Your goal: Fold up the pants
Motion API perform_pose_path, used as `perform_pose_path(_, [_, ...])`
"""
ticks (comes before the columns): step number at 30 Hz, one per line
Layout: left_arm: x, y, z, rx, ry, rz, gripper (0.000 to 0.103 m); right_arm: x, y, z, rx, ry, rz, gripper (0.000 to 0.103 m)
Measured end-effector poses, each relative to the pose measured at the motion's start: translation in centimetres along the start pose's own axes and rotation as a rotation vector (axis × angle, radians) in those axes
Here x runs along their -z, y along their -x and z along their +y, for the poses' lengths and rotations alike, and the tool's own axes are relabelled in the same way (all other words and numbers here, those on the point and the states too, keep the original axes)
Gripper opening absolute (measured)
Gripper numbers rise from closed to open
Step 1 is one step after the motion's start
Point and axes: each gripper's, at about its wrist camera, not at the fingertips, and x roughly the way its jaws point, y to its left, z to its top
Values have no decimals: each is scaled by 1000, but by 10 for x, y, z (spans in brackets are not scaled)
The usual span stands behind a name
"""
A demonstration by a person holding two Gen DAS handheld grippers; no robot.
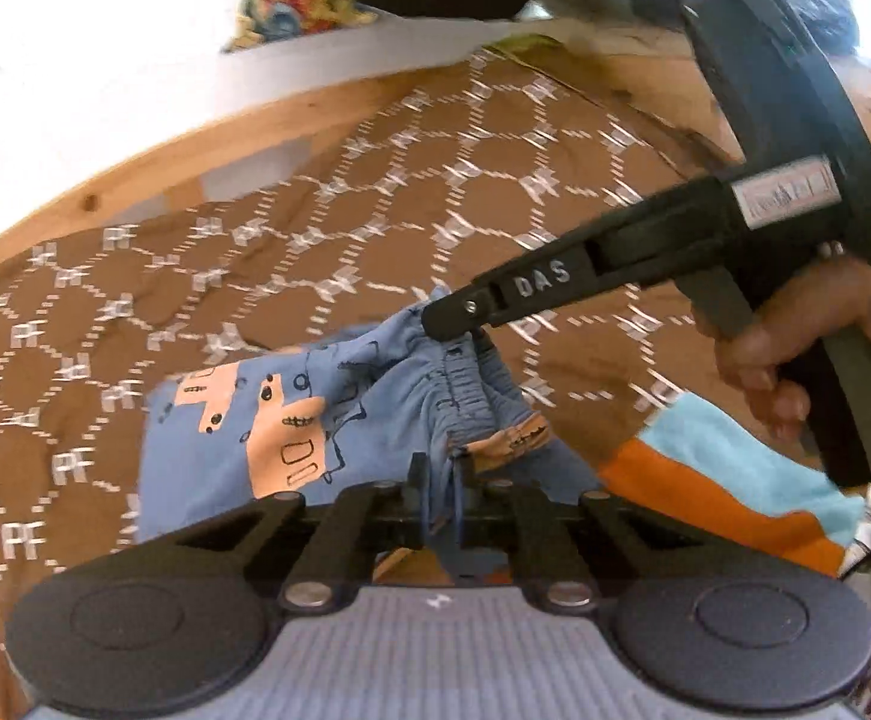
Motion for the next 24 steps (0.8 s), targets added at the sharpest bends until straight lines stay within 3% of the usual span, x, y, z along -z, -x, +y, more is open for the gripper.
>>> perform_pose_path(5, [11,-23,-13,24,-67,85,10,14,-14,-5,58,42,69,17])
perform_pose_path(6, [12,-23,-12,30,-62,87,13,16,-18,-5,69,47,78,21])
perform_pose_path(7, [13,-21,-11,38,-54,83,24,18,-18,-5,84,56,81,23])
perform_pose_path(8, [13,-18,-8,58,-42,80,40,19,-17,-5,93,59,79,31])
perform_pose_path(10, [15,-8,0,77,-2,55,53,18,-13,-6,113,50,63,50])
perform_pose_path(12, [14,6,15,63,80,20,58,16,-8,-7,129,41,42,73])
perform_pose_path(14, [14,19,38,-4,219,-28,72,14,-6,-5,153,45,24,88])
perform_pose_path(17, [19,27,73,-161,400,-48,75,16,-5,0,162,53,21,96])
perform_pose_path(20, [29,11,95,-275,498,96,77,21,-10,10,137,66,52,101])
perform_pose_path(22, [41,1,104,-299,528,193,77,26,-16,21,150,131,104,102])
perform_pose_path(24, [50,-4,107,-297,549,217,81,35,-22,30,222,246,181,102])
